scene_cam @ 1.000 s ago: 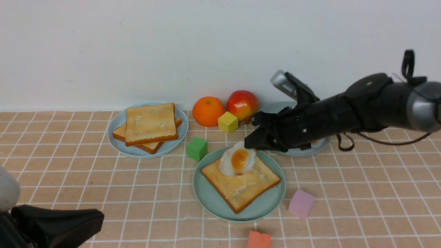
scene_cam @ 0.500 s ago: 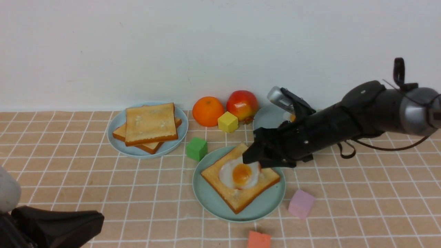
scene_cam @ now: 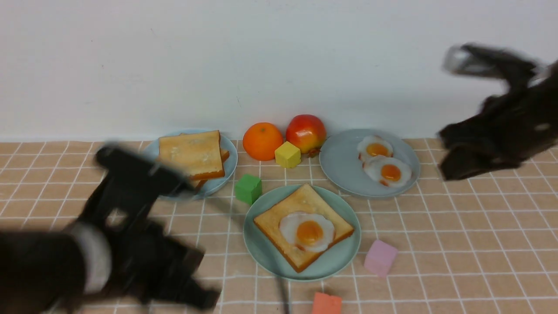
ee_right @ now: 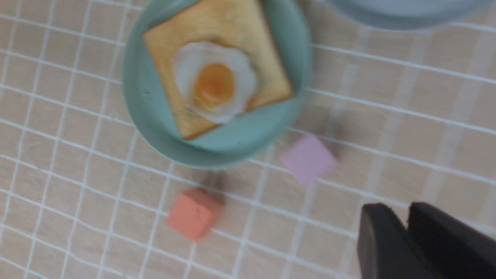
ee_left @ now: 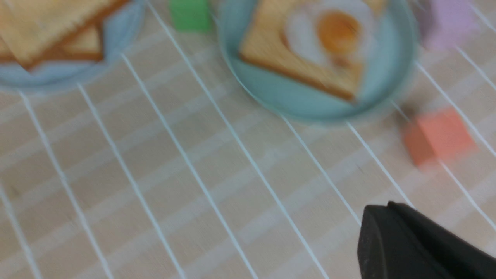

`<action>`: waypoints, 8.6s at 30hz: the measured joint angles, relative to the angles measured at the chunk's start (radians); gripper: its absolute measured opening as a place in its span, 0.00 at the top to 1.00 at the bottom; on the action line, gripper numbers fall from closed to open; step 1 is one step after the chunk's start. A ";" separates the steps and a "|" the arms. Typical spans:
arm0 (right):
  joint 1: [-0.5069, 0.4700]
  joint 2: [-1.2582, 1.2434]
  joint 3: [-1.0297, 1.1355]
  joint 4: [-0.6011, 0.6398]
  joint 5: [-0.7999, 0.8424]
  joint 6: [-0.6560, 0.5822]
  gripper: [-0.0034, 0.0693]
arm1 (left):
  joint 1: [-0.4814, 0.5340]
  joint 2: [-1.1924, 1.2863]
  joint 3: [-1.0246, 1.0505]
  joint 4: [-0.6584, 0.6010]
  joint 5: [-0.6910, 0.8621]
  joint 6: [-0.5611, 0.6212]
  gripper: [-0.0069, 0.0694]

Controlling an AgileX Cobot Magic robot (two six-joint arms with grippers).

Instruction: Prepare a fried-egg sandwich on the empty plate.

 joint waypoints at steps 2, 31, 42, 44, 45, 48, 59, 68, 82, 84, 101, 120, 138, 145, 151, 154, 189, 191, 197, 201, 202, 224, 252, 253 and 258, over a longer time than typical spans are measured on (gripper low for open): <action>0.000 -0.068 0.007 -0.027 0.023 0.023 0.83 | 0.063 0.075 -0.079 -0.023 0.006 0.065 0.93; 0.000 -0.561 0.293 0.020 0.012 0.010 0.82 | 0.529 0.885 -0.713 -0.369 0.066 1.238 0.34; 0.000 -0.561 0.293 0.058 0.008 0.010 0.81 | 0.529 0.942 -0.715 -0.366 -0.028 1.314 0.37; 0.000 -0.561 0.293 0.063 0.008 0.010 0.81 | 0.529 0.953 -0.715 -0.366 -0.028 1.346 0.39; 0.000 -0.561 0.293 0.063 0.008 0.010 0.81 | 0.529 0.954 -0.717 -0.366 -0.028 1.348 0.39; 0.000 -0.561 0.293 0.063 0.008 0.010 0.81 | 0.529 0.958 -0.719 -0.366 -0.028 1.363 0.44; 0.000 -0.561 0.293 0.077 0.008 0.009 0.81 | 0.524 0.963 -0.720 -0.368 -0.033 1.368 0.77; 0.000 -0.595 0.293 0.093 0.023 -0.021 0.81 | 0.481 0.833 -0.718 -0.361 0.071 1.234 0.78; 0.000 -0.806 0.294 -0.028 0.064 0.006 0.81 | -0.020 0.665 -0.602 -0.076 0.251 0.377 0.79; 0.000 -0.826 0.294 -0.029 0.074 0.006 0.81 | -0.078 0.687 -0.600 0.000 0.232 0.303 0.79; 0.000 -0.848 0.323 -0.029 0.131 0.006 0.80 | -0.149 0.809 -0.600 0.181 0.116 0.200 0.81; 0.000 -0.848 0.379 -0.022 0.132 0.006 0.79 | -0.149 0.815 -0.600 0.160 0.066 0.195 0.54; 0.000 -0.893 0.372 -0.040 0.116 0.006 0.79 | -0.184 0.193 -0.428 0.101 -0.003 -0.033 0.93; 0.000 -1.037 0.401 -0.122 0.145 0.062 0.82 | -0.184 -0.279 0.043 0.094 -0.328 -0.149 0.93; 0.000 -1.233 0.515 -0.170 0.145 0.175 0.97 | -0.184 -0.632 0.417 0.094 -0.598 -0.205 0.93; 0.000 -1.298 0.568 -0.179 0.093 0.232 0.97 | -0.184 -0.717 0.497 0.094 -0.607 -0.194 0.93; -0.063 -1.433 1.358 -0.337 -0.732 0.293 0.97 | -0.184 -0.820 0.549 0.094 -0.493 -0.178 0.93; -0.068 -1.437 1.355 -0.339 -0.718 0.286 0.97 | -0.184 -0.820 0.549 0.094 -0.493 -0.178 0.93; -0.068 -1.437 1.353 -0.309 -0.710 0.235 0.97 | -0.184 -0.820 0.549 0.095 -0.493 -0.178 0.93; -0.068 -1.438 1.352 -0.298 -0.707 0.223 0.97 | -0.184 -0.820 0.549 0.095 -0.493 -0.178 0.93; -0.068 -1.438 1.352 -0.298 -0.707 0.222 0.97 | -0.184 -0.820 0.549 0.095 -0.487 -0.178 0.93; -0.068 -1.438 1.352 -0.297 -0.705 0.219 0.95 | -0.184 -0.821 0.553 0.095 -0.463 -0.178 0.91; -0.068 -1.439 1.352 -0.294 -0.704 0.219 0.92 | 0.690 -1.160 0.828 -0.255 -0.115 0.056 0.93; -0.068 -1.439 1.352 -0.294 -0.704 0.219 0.92 | 0.685 -1.160 0.828 -0.255 -0.114 0.057 0.93; -0.068 -1.439 1.352 -0.294 -0.704 0.219 0.92 | 0.683 -1.160 0.828 -0.255 -0.115 0.057 0.93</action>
